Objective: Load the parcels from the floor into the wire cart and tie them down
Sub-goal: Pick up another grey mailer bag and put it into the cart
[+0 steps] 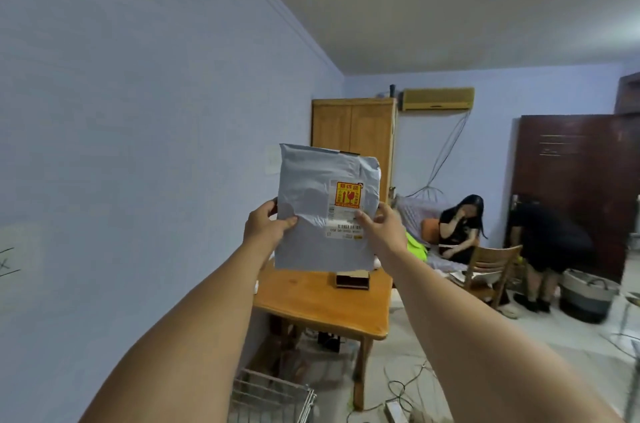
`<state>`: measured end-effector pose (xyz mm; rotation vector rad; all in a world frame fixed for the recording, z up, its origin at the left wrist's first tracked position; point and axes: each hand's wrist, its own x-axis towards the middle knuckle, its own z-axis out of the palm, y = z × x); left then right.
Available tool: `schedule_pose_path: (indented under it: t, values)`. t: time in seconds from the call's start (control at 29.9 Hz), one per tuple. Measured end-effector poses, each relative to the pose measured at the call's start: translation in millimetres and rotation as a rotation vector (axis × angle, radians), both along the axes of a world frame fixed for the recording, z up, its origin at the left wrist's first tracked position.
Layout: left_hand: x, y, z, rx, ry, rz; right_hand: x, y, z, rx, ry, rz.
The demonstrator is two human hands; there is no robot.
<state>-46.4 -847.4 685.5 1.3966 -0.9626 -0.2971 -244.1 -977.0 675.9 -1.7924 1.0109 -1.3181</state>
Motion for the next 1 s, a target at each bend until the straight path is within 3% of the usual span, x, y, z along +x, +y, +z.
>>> schedule_pose_path:
  t: [0.27,0.57,0.77,1.0]
  values:
    - [8.7,-139.4,-10.6,0.019,-0.015,-0.048,-1.6,-121.3,-7.1,-0.026,0.043,-0.107]
    - [113.9,-227.4,-16.4,0.019,0.000,0.102,118.1,-227.8,-2.0,-0.065,0.117,0.021]
    - [208.2,-192.4,-31.5,0.075,-0.015,0.316,243.4,-234.4,-17.2,-0.062,0.135,0.245]
    - [300.5,-69.3,-65.5,0.122,0.025,0.667,406.8,-164.3,-50.8,-0.028,0.170,0.637]
